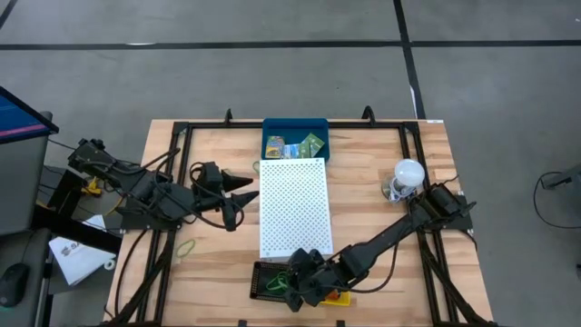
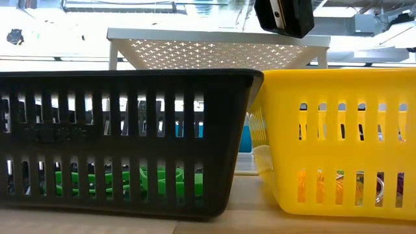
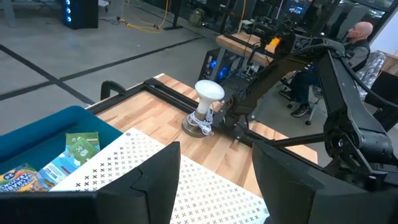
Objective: Pick & Place Office Desk Supplies
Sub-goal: Put the green rubber band into the black bin
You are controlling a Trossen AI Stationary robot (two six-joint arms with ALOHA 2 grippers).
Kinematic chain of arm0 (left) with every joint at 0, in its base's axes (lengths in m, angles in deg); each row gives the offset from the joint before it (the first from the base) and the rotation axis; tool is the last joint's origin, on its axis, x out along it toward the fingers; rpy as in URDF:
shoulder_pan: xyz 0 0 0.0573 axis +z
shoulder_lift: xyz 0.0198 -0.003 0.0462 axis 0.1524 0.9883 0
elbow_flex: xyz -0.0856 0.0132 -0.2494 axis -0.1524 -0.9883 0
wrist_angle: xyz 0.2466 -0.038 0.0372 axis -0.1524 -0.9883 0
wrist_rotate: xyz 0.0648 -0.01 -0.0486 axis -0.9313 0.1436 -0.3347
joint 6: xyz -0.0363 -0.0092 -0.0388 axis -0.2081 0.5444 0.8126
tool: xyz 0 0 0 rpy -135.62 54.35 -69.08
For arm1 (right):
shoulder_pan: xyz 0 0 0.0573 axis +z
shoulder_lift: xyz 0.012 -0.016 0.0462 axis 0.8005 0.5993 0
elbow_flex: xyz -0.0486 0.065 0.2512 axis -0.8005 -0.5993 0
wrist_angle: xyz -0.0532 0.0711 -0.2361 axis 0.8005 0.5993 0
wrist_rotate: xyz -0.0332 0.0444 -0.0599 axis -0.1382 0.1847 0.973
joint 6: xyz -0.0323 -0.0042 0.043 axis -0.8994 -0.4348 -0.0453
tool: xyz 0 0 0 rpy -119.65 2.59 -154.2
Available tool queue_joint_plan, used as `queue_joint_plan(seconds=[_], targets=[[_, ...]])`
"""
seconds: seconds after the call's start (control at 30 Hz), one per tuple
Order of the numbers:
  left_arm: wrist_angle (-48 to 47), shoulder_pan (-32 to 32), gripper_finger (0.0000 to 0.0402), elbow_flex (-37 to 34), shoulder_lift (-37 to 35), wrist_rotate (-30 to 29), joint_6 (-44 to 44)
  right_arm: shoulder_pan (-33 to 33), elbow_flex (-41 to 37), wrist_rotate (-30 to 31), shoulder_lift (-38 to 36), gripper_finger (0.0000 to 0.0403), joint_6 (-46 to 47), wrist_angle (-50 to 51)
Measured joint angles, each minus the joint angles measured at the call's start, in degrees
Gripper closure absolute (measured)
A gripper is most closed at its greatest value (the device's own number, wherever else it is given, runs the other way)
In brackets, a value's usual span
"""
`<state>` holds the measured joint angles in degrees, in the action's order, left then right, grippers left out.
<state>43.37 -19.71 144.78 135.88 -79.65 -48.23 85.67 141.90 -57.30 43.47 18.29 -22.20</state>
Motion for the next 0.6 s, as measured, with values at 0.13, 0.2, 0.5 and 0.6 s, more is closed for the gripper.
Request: queue_joint_plan(seconds=[0.13, 0.2, 0.5, 0.6], targets=[[0.0, 0.0, 0.0206, 0.0, 0.0, 0.0, 0.0, 0.0, 0.0, -0.2, 0.0, 0.0403, -0.1, -0.2], [0.0, 0.0, 0.0206, 0.0, 0.0, 0.0, 0.0, 0.0, 0.0, -0.2, 0.0, 0.0403, -0.2, -0.2], [0.0, 0.0, 0.0206, 0.0, 0.0, 0.0, 0.0, -0.3, 0.0, -0.4, 0.0, 0.0403, -2.9, -2.6], [0.0, 0.0, 0.0206, 0.0, 0.0, 0.0, 0.0, -0.4, 0.0, -0.3, 0.0, 0.0401, -3.3, -3.7]])
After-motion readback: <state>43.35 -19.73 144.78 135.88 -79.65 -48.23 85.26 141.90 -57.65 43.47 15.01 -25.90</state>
